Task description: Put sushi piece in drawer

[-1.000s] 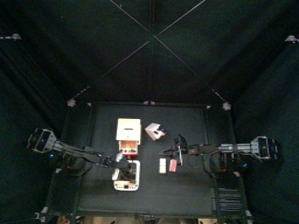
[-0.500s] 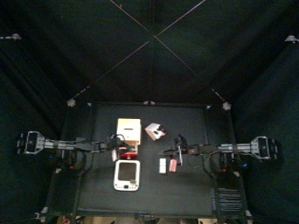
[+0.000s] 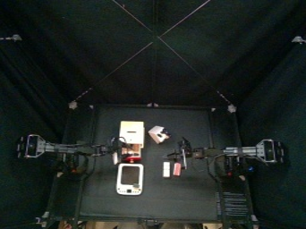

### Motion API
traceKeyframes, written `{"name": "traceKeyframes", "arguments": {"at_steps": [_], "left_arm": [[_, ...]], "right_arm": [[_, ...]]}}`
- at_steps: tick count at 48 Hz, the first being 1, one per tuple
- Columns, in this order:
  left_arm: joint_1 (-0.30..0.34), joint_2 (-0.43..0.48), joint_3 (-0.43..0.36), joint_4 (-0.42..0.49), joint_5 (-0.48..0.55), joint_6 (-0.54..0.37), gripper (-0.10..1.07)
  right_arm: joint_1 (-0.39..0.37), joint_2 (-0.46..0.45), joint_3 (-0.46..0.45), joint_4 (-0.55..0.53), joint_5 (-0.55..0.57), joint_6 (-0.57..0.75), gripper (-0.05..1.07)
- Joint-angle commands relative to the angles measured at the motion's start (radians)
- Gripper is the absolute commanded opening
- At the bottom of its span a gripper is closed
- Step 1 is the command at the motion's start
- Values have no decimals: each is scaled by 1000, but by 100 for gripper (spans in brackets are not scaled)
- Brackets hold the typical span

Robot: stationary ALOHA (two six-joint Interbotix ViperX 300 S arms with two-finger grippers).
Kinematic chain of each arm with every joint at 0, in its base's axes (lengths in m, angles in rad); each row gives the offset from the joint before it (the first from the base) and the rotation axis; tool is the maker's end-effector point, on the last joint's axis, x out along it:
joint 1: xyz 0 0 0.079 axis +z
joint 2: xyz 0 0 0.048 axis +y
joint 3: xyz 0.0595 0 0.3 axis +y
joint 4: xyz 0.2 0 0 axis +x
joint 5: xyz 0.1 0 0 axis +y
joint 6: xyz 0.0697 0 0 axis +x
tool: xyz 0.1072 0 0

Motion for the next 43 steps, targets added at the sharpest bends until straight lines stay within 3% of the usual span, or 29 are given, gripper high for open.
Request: {"name": "traceKeyframes", "arguments": {"at_steps": [1, 43], "left_arm": [[0, -5, -9, 0, -9, 2, 86], [-51, -6, -14, 3, -8, 0, 86]], "right_arm": [[-2, -9, -25, 2, -8, -2, 37], [-2, -9, -23, 2, -8, 0, 37]]}}
